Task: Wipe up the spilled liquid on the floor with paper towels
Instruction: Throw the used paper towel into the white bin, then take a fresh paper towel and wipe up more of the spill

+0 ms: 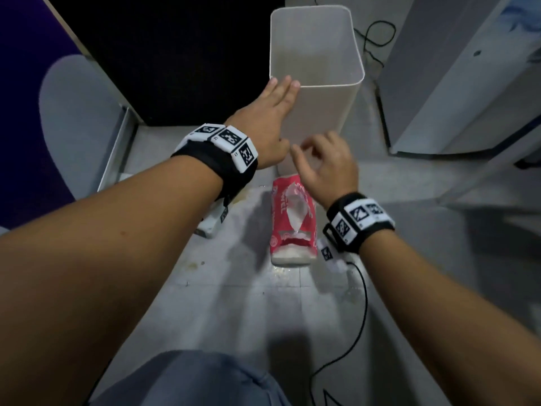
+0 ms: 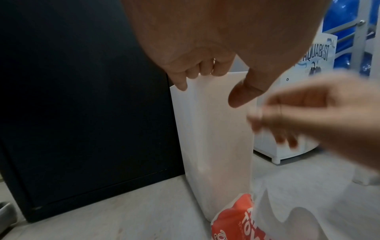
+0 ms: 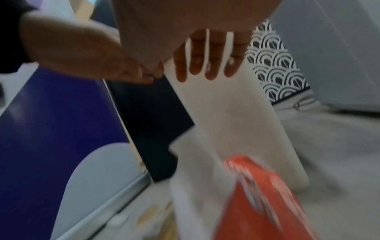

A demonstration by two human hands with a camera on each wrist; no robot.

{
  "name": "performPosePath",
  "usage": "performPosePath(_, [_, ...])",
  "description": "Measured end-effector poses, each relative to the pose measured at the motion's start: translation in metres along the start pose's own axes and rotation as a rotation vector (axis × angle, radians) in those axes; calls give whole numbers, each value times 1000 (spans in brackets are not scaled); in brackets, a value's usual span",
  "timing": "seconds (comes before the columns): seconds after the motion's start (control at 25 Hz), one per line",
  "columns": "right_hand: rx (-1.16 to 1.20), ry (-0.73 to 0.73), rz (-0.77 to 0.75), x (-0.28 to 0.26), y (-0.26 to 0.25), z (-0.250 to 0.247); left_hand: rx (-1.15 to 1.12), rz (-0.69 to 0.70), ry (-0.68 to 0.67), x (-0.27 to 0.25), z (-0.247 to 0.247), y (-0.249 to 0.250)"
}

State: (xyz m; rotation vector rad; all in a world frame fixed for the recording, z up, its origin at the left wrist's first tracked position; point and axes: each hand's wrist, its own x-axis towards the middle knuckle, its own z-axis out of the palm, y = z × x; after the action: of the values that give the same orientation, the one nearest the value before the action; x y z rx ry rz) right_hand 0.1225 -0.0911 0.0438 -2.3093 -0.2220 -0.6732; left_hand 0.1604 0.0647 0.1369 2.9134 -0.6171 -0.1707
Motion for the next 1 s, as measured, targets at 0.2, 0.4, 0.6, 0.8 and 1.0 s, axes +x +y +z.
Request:
performPosePath(0.2, [-239, -488, 464, -64, 7, 28, -5, -9, -22, -2, -3, 0])
performPosePath(0.4, [-278, -504, 531, -65, 0, 28, 13, 10, -46, -1, -6, -3])
performPosePath(0.6, [-335, -325, 330, -58, -23, 11, 45, 64, -31, -2, -8, -6])
performPosePath(0.8, [-298, -246, 337, -23, -81, -18, -97, 53, -20, -4, -18, -9])
performPosePath(1.0, [-293, -160, 154, 19, -143, -30, -554, -3, 33, -30, -19, -59])
